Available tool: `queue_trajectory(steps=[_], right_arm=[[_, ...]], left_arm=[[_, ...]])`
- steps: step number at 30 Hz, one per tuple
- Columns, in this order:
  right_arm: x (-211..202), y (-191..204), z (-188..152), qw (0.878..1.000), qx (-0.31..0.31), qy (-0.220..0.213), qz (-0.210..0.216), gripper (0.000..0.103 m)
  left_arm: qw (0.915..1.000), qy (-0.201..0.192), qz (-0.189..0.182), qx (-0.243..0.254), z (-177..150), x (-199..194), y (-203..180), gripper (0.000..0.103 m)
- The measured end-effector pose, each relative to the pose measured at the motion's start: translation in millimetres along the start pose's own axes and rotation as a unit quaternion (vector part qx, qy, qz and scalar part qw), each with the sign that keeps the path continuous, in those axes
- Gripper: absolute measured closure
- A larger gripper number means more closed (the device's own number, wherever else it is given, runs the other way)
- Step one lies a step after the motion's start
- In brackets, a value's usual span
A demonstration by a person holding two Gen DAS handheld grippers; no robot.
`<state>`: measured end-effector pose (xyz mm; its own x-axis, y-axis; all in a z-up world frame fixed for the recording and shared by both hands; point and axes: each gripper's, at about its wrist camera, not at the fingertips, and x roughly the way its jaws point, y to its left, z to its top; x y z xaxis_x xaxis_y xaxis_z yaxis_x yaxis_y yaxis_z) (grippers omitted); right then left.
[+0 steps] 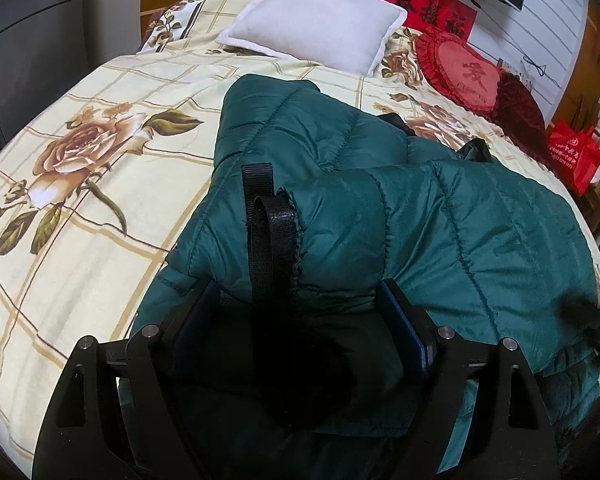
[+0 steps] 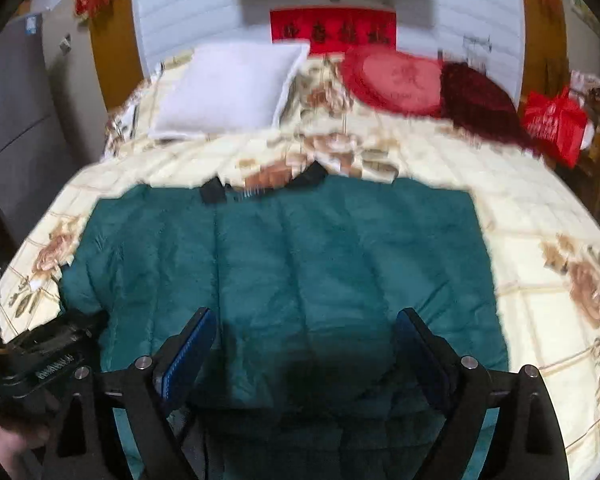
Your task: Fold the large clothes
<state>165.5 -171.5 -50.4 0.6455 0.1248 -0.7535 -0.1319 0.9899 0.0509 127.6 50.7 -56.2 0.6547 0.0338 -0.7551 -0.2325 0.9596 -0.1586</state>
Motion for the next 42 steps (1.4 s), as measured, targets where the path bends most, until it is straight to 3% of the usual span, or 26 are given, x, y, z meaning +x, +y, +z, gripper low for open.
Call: queue_trajectory(steps=[2,6,10,12,14,17,18,21,25,28,34,42], right_arm=[[25,-2,-8,0.999,-0.002,0.053,0.004,0.01],[4,-12,-10,0.999,0.023,0.017,0.02,0.011],[-38,-25,-29,1.0,0.022,-0.005,-0.011,0.011],[-57,-34,-46,1.0,0.009,0.002,-0.03,0.011],[-68,-48,-77,0.998,0.004,0.034,-0.043,0.011],[-66,-61,-119,0.993,0.001,0.118,-0.023,0.011],[-72,-62,-132,0.992,-0.007,0.125,-0.029,0.011],[-106,-64,-147,0.993,-0.006,0.11,-0.03,0.011],[-167,-79,-163,0.998,0.013,0.052,-0.021,0.011],[-192,-100,-191,0.999,0.025,0.039,-0.017,0.011],[-187,-112,-245,0.997,0.046,0.049,0.028,0.011],[-176,-105,-254,0.991,0.077,0.014,0.108,0.01]], left_arm=[[1.0,0.0,-0.005,-0.004,0,0,2,0.021],[0.9997,0.006,-0.019,-0.016,2,-7,8,0.021],[0.9991,-0.008,-0.039,-0.016,2,-41,24,0.021],[0.9996,-0.015,-0.021,0.008,-7,-55,30,0.021],[0.9993,-0.02,-0.017,0.028,-18,-66,35,0.021],[0.9988,0.004,-0.012,0.048,-46,-82,41,0.021],[0.9982,0.017,-0.008,0.057,-60,-87,43,0.021],[0.9949,0.035,0.003,0.095,-81,-97,45,0.021],[0.9913,0.008,0.013,0.131,-99,-124,59,0.021],[0.9908,-0.011,0.017,0.134,-112,-144,86,0.021],[0.9959,-0.021,-0.031,0.082,-132,-167,134,0.021],[0.9963,-0.016,-0.019,0.082,-170,-175,141,0.021]])
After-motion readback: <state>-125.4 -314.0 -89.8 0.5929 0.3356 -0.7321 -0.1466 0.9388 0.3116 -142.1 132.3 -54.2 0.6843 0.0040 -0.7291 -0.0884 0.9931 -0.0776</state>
